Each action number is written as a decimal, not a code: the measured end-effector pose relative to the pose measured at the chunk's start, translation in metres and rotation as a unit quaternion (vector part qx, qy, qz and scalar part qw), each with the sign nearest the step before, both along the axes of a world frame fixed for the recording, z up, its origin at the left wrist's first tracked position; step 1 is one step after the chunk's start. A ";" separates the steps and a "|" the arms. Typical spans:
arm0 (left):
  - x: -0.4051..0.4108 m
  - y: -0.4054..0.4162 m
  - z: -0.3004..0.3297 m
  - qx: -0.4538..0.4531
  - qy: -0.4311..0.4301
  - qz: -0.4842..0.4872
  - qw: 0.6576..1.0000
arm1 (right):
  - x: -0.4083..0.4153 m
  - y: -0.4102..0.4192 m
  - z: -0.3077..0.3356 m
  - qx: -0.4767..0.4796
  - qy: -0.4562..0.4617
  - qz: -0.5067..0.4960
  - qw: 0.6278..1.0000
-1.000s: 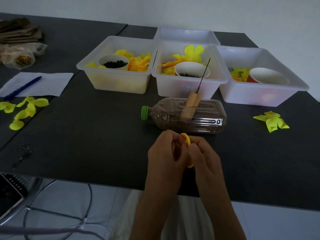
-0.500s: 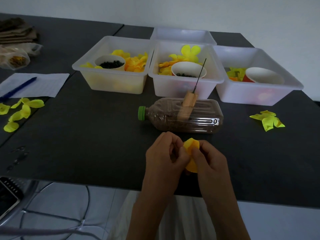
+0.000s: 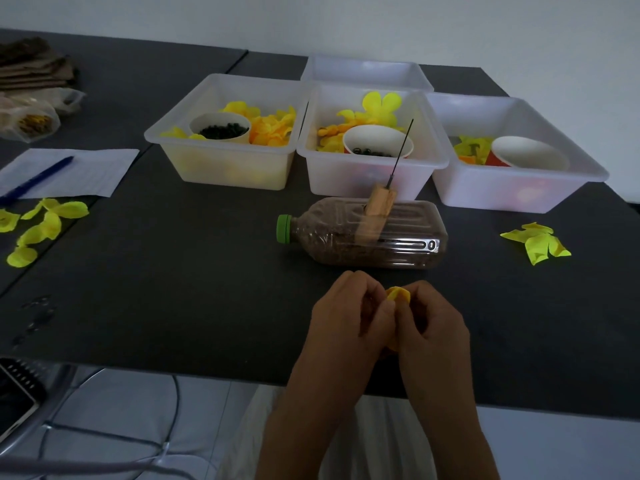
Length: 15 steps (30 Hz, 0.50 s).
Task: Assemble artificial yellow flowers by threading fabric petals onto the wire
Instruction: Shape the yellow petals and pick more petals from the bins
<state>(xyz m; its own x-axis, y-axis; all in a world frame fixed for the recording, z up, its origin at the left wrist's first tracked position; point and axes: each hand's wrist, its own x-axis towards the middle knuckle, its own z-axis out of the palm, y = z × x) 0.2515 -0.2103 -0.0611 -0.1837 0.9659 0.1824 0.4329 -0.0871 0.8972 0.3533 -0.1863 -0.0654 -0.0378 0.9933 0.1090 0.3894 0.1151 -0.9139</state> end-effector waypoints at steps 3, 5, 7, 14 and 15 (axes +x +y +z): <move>-0.001 -0.003 0.003 0.006 -0.003 0.010 1.000 | -0.005 -0.004 0.002 0.016 0.010 -0.009 1.000; -0.003 -0.004 0.004 0.003 0.008 0.021 1.000 | -0.008 -0.006 0.002 0.017 0.007 -0.009 1.000; -0.004 -0.004 0.005 -0.014 0.026 0.025 0.999 | -0.009 -0.006 -0.001 0.008 -0.012 -0.010 1.000; 0.004 0.001 0.003 -0.058 0.070 0.010 0.996 | -0.004 -0.002 -0.001 -0.030 -0.034 -0.026 0.999; 0.006 0.002 0.002 -0.059 0.078 0.009 0.995 | -0.004 -0.002 -0.001 -0.029 -0.033 -0.035 0.998</move>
